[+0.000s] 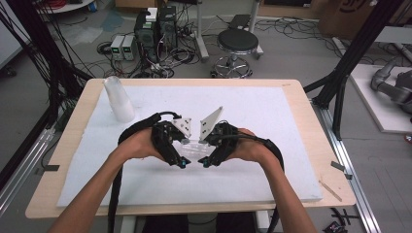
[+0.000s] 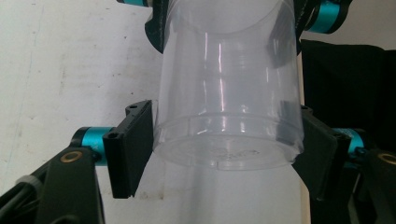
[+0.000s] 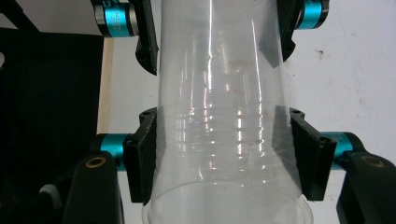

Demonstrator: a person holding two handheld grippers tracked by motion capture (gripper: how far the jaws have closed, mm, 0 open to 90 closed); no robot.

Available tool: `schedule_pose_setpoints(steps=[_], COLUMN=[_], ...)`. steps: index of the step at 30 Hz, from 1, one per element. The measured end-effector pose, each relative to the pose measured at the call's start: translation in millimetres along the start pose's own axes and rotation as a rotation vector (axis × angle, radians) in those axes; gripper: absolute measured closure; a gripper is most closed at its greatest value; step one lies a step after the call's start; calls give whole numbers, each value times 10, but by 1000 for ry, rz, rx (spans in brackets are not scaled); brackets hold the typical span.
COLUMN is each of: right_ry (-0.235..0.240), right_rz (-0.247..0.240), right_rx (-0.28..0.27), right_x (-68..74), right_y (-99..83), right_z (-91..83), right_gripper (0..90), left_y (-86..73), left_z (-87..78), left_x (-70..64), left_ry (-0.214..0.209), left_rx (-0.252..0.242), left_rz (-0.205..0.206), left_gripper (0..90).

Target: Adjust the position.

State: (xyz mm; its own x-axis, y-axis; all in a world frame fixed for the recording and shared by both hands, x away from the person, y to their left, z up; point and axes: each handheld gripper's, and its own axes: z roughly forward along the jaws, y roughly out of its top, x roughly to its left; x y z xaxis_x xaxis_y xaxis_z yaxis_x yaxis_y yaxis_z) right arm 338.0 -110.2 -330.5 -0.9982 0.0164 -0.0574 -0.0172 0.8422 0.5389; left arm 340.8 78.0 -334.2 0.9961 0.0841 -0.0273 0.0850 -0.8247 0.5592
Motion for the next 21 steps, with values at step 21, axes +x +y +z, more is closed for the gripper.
schedule_pose_setpoints(steps=[21], right_ry=[5], right_rz=[-4], right_rx=[17], right_x=[-10], right_y=[-5], right_z=[36], right_gripper=[335], left_y=[54], left_z=[21], left_x=[-7], left_ry=[1], left_rx=[12], left_rz=[16], left_gripper=[414])
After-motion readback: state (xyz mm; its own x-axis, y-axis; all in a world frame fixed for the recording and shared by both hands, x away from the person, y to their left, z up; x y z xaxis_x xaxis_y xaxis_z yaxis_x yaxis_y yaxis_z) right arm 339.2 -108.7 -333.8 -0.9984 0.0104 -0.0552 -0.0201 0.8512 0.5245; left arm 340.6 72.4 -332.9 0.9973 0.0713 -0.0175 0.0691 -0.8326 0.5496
